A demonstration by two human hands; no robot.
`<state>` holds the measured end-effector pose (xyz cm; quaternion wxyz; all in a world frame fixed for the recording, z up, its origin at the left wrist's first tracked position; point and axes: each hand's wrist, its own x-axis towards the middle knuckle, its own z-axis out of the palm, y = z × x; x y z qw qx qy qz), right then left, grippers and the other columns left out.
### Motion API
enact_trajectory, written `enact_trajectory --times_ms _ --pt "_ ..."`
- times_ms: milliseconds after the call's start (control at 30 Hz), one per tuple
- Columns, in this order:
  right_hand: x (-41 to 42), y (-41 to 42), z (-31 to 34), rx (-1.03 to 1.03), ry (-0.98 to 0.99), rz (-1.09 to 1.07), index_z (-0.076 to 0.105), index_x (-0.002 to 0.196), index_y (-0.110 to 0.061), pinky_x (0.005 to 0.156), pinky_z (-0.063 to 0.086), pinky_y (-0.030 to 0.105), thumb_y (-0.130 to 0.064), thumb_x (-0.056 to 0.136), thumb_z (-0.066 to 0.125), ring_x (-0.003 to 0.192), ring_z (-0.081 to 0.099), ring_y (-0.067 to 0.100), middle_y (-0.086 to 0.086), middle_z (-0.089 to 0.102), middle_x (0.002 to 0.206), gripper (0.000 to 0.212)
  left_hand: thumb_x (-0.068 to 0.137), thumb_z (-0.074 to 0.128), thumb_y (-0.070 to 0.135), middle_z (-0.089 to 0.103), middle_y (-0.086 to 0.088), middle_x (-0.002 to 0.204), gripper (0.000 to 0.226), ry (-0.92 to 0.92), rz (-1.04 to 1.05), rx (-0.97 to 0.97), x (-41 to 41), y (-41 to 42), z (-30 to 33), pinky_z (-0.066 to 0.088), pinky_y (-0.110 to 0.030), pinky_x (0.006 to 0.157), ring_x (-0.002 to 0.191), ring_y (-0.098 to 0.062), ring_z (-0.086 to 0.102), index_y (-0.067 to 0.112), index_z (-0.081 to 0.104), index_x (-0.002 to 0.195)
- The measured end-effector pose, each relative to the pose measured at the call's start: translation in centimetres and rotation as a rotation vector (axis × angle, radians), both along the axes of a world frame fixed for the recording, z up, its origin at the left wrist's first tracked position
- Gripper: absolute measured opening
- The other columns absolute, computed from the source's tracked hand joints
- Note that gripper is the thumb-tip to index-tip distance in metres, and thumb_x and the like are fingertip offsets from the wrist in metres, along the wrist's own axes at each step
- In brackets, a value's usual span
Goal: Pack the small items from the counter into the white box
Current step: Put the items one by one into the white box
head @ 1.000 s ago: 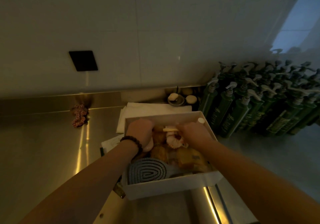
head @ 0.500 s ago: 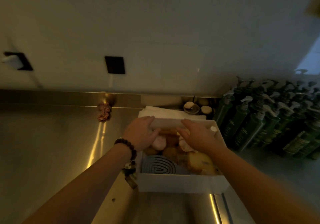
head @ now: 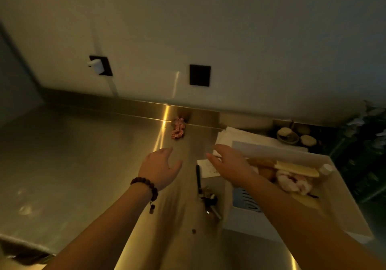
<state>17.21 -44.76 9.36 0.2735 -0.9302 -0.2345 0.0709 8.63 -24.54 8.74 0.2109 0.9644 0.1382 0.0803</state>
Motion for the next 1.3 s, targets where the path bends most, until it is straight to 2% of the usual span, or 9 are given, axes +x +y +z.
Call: enact_trajectory --times_ms 300,533,733,867,967,1033,1100,1200,1300 --pt "0.1 8.0 -4.3 -0.112 0.099 -0.287 0.046 0.137 -0.015 0.1 0.038 0.035 -0.053 0.091 0.048 0.123 0.047 0.023 0.007 0.049 0.138 0.06 0.088 0.044 0.053 0.041 -0.004 0.144 0.064 0.079 -0.258 0.017 3.7 9.1 -4.1 0.027 -0.033 0.107 0.13 -0.021 0.037 0.018 0.035 0.141" --pt "-4.6 8.5 -8.6 -0.345 0.146 -0.441 0.046 0.132 -0.015 0.102 0.039 0.039 -0.048 0.083 0.063 0.123 0.044 0.027 0.01 0.047 0.136 0.061 0.089 0.045 0.051 0.036 -0.006 0.147 0.064 0.2 -0.419 0.001 5.8 10.4 -6.1 0.026 -0.042 0.111 0.132 -0.024 0.035 0.018 0.032 0.142" --pt "-5.4 8.1 -10.4 -0.419 0.212 -0.518 0.058 0.112 -0.019 0.09 0.047 0.034 -0.033 0.088 0.061 0.102 0.055 0.018 0.003 0.056 0.115 0.028 0.087 0.051 0.044 0.036 -0.006 0.147 0.065 0.254 -0.484 -0.044 6.5 10.1 -8.3 0.027 -0.039 0.11 0.131 -0.024 0.037 0.017 0.031 0.143" --pt "-4.6 7.7 -10.5 -0.232 0.312 -0.653 0.063 0.101 -0.018 0.084 0.051 0.037 -0.028 0.09 0.058 0.089 0.06 0.018 0.004 0.065 0.098 0.015 0.087 0.053 0.041 0.036 -0.006 0.146 0.064 0.259 -0.505 -0.06 7.4 10.2 -8.5 0.028 -0.039 0.11 0.131 -0.024 0.037 0.018 0.031 0.142" --pt "-3.4 8.0 -9.4 -0.098 0.24 -0.68 0.065 0.1 -0.02 0.083 0.052 0.038 -0.023 0.09 0.058 0.095 0.06 0.022 0.005 0.064 0.107 0.012 0.086 0.054 0.036 0.039 -0.007 0.144 0.062 0.216 -0.509 -0.071 8.9 10.6 -8.0 0.031 -0.039 0.108 0.127 -0.026 0.041 0.016 0.033 0.141" --pt "-2.1 8.5 -8.0 -0.034 0.172 -0.659 0.065 0.094 -0.017 0.078 0.052 0.037 -0.022 0.089 0.06 0.088 0.061 0.02 0.006 0.066 0.104 0.009 0.086 0.055 0.034 0.042 -0.007 0.141 0.061 0.194 -0.479 -0.086 10.2 11.0 -7.7 0.033 -0.039 0.105 0.124 -0.028 0.044 0.015 0.034 0.14" --pt "-0.4 9.0 -6.6 0.013 0.118 -0.616 0.066 0.088 -0.019 0.071 0.05 0.033 -0.023 0.088 0.062 0.075 0.059 0.013 0.005 0.068 0.092 0.005 0.086 0.056 0.033 0.044 -0.007 0.14 0.061 0.181 -0.446 -0.109 11.5 11.5 -7.4 0.036 -0.039 0.103 0.122 -0.028 0.046 0.015 0.034 0.141" --pt "2.5 10.2 -4.5 0.069 0.041 -0.565 0.069 0.093 -0.018 0.076 0.048 0.028 -0.025 0.088 0.063 0.082 0.061 0.013 -0.001 0.066 0.09 0.011 0.085 0.057 0.032 0.05 -0.008 0.133 0.057 0.143 -0.405 -0.151 13.7 12.6 -7.1 0.042 -0.035 0.096 0.114 -0.029 0.051 0.018 0.038 0.137" --pt "5.8 11.7 -3.4 0.115 -0.007 -0.512 0.07 0.095 -0.017 0.068 0.042 0.015 -0.022 0.088 0.063 0.076 0.058 0.006 -0.004 0.064 0.085 0.011 0.083 0.06 0.028 0.052 -0.009 0.13 0.054 0.103 -0.36 -0.191 16.1 13.7 -7.0 0.042 -0.034 0.093 0.113 -0.03 0.052 0.019 0.043 0.133"
